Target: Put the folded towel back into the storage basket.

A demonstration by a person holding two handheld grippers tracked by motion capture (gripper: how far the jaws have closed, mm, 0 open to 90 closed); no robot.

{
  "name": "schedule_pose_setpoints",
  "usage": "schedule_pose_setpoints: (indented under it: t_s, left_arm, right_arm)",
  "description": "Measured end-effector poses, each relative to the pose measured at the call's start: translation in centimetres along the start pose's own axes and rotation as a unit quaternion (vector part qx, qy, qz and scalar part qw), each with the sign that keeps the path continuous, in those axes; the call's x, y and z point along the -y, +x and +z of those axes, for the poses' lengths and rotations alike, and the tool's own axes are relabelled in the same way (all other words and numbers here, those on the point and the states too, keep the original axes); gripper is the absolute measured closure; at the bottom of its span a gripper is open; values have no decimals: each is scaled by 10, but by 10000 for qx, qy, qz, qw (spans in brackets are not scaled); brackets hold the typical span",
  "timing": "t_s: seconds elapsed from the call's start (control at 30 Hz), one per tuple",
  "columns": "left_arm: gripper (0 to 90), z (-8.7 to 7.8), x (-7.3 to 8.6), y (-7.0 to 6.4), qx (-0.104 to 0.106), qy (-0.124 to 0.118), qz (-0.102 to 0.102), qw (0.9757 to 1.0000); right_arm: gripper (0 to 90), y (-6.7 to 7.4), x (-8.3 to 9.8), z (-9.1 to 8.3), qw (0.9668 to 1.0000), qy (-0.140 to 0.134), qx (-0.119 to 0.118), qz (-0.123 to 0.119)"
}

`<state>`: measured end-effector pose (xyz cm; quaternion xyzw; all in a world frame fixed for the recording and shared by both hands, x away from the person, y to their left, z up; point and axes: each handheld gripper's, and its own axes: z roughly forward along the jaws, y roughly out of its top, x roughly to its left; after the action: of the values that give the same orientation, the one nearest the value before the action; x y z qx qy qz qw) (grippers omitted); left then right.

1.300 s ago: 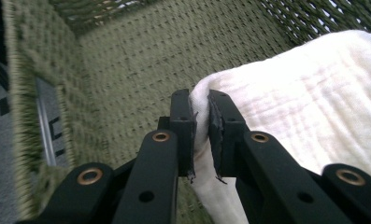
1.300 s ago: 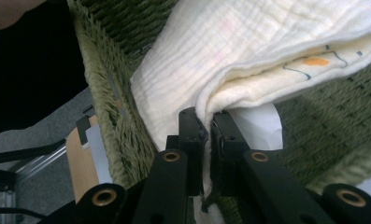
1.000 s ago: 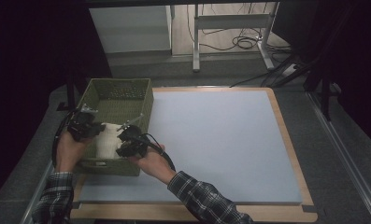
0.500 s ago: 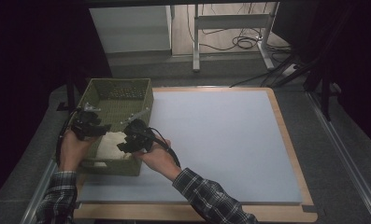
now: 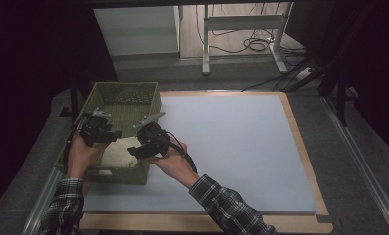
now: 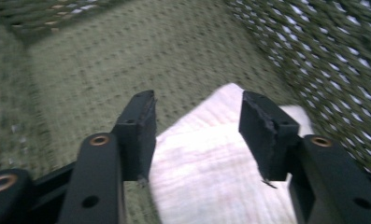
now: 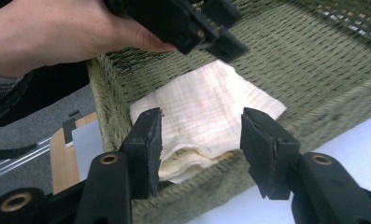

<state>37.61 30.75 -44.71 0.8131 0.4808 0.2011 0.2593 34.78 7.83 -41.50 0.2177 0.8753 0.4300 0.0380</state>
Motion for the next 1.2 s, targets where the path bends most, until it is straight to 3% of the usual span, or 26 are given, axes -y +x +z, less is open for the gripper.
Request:
schedule_pose_setpoints:
  t_s: [0.13, 0.23, 0.5, 0.6, 0.73, 0.97, 1.07, 1.13, 1.2]
  left_arm:
    - [538, 5, -5, -1, 369, 96, 262, 9989]
    - [555, 13, -10, -4, 687, 267, 448, 9963]
    - [616, 41, -18, -8, 1371, 644, 840, 9849]
    - [623, 50, -19, -8, 1556, 804, 961, 9798]
    - [619, 61, -22, -12, 1633, 1008, 1104, 9752]
    - [597, 70, -27, -22, 1843, 1292, 1399, 9642]
    - [604, 78, -27, -24, 1717, 1608, 1536, 9597]
    - [649, 82, -27, -25, 1657, 1800, 1580, 9567]
    - [752, 83, -27, -26, 1584, 1921, 1654, 9543]
  right_arm:
    - [461, -6, 5, -12, 9998, -52, 157, -128]
    - [451, -14, 12, -24, 9994, -122, 264, -210]
    - [405, -47, 51, -53, 9967, -141, 702, -381]
    - [393, -59, 72, -60, 9958, -88, 867, -298]
    - [381, -71, 100, -68, 9951, -22, 980, -142]
    - [375, -83, 136, -82, 9928, 54, 1194, -24]
    - [375, -89, 145, -90, 9921, 11, 1252, 92]
    - [375, -92, 150, -96, 9914, -9, 1303, 147]
    - [375, -96, 155, -101, 9906, -24, 1349, 221]
